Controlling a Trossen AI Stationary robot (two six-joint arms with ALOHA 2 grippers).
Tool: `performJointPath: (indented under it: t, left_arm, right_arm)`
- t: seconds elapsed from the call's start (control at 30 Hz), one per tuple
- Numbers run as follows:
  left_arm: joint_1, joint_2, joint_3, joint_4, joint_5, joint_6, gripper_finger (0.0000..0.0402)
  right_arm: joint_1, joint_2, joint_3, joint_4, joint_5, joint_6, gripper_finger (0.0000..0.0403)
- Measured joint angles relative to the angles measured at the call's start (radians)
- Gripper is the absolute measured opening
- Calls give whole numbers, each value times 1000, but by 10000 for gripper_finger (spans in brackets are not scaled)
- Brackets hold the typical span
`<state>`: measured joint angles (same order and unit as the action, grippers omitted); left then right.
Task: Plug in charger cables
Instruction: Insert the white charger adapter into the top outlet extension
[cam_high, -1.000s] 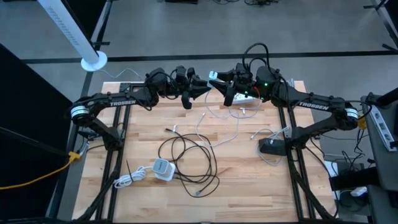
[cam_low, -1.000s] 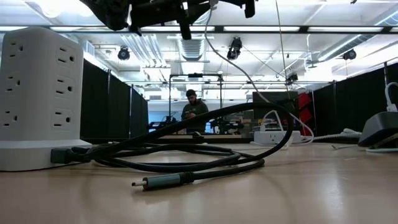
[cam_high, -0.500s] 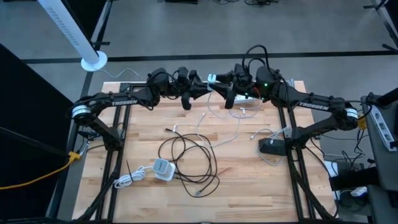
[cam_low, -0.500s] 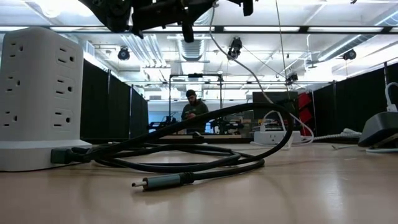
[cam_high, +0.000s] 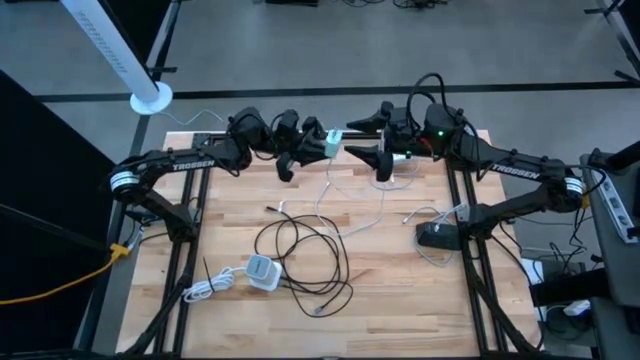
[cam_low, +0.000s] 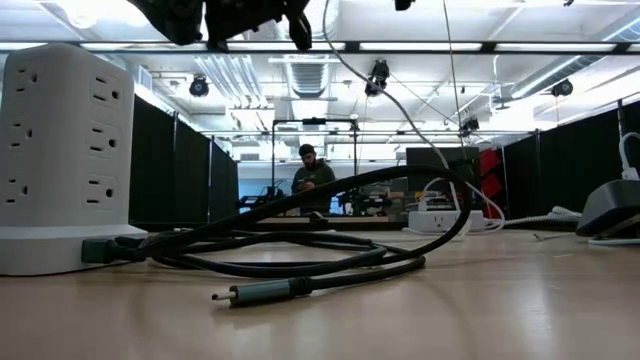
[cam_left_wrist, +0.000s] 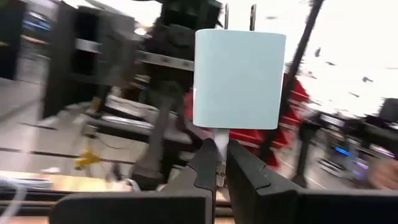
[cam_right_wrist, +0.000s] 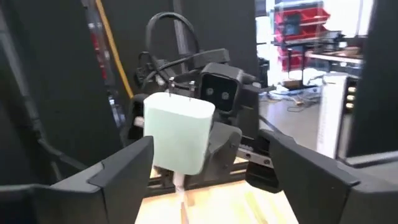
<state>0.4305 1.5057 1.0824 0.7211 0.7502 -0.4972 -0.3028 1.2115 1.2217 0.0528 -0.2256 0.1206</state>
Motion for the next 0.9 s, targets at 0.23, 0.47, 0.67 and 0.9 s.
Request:
performJointPath:
  t: [0.23,0.47,0.67,0.9]
  left_arm:
    - [-2,-4,0,74,274,-194,1]
    - [-12,-3,0,73,354,-291,1]
    - [-13,-3,19,87,351,-305,1]
    - [-15,-3,112,87,350,-238,1]
  right_arm:
    - [-21,29,0,91,-280,63,300]
    - [-25,95,0,167,-404,26,276]
    - [-25,130,0,203,-440,14,266]
    - [-16,206,0,497,-485,153,270]
